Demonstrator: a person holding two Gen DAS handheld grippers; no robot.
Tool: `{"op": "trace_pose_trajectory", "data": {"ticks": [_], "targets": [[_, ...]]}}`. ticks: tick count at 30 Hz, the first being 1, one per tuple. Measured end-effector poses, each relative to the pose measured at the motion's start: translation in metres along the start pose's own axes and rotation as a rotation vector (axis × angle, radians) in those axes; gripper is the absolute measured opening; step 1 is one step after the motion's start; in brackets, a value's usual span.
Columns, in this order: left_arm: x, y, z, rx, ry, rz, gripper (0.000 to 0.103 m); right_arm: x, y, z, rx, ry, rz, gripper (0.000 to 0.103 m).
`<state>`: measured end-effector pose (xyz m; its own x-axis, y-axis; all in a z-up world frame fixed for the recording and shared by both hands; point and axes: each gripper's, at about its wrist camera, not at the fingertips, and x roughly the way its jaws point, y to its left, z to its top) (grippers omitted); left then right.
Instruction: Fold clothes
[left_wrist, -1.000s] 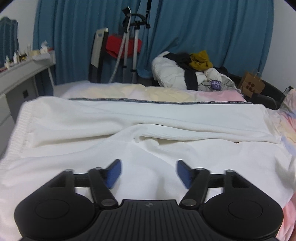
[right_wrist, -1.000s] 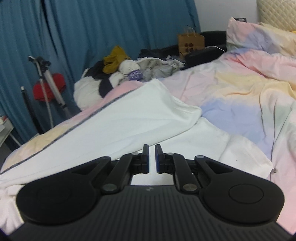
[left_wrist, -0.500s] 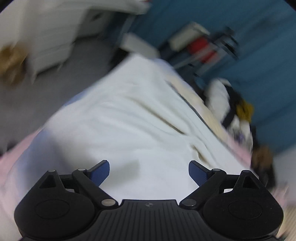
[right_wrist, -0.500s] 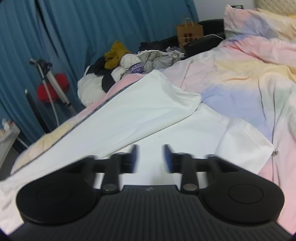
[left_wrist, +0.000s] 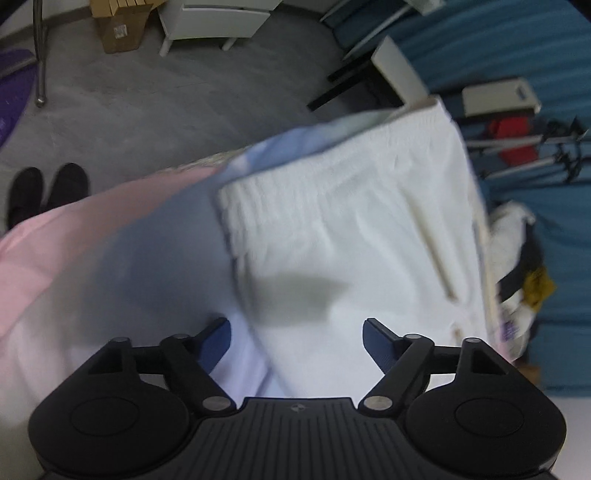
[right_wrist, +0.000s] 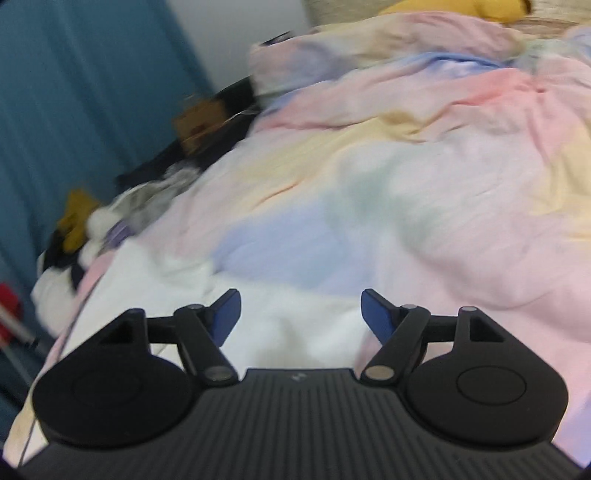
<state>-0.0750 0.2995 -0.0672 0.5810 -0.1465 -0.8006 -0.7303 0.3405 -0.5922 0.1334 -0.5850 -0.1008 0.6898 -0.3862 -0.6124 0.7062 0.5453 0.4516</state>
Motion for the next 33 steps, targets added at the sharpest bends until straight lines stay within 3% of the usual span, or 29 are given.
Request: {"op": "trace_pose_trajectory", "data": {"ticks": [5, 9, 13, 16, 18, 20, 22, 24, 27, 31, 33], "targets": [[0.006, 0.008, 0.005, -0.058, -0.034, -0.096, 0.064, 0.021, -0.029, -0.001, 0.126, 0.046, -0.061, 0.074], [0.01, 0.008, 0.007, -0.102, -0.077, -0.221, 0.061, 0.037, -0.052, -0.002, 0.227, 0.082, -0.109, 0.074], [0.003, 0.012, 0.004, -0.107, -0.117, -0.407, 0.058, 0.048, -0.058, -0.006, 0.293, 0.115, -0.035, 0.074], [-0.005, 0.011, -0.001, -0.093, -0.167, -0.476, 0.051, 0.051, -0.051, -0.007, 0.311, 0.111, 0.044, 0.071], [-0.006, 0.004, -0.003, -0.063, -0.175, -0.457, 0.05, 0.053, -0.043, -0.005, 0.29, 0.096, 0.062, 0.066], [-0.003, -0.005, -0.005, -0.038, -0.168, -0.385, 0.051, 0.057, -0.037, -0.005, 0.275, 0.097, 0.071, 0.051], [0.003, -0.011, -0.006, -0.027, -0.159, -0.306, 0.053, 0.062, -0.033, -0.008, 0.266, 0.13, 0.064, 0.044], [0.008, -0.015, -0.006, -0.035, -0.146, -0.229, 0.058, 0.066, -0.028, -0.012, 0.238, 0.163, 0.027, 0.042], [0.013, -0.012, -0.002, -0.059, -0.117, -0.207, 0.059, 0.063, -0.022, -0.012, 0.183, 0.155, -0.034, 0.042], [0.018, -0.001, 0.004, -0.101, -0.11, -0.234, 0.043, 0.058, -0.029, -0.01, 0.224, 0.13, -0.002, 0.044], [0.017, 0.003, 0.003, -0.121, -0.117, -0.245, 0.026, 0.054, -0.035, -0.009, 0.259, 0.123, 0.026, 0.041]]}}
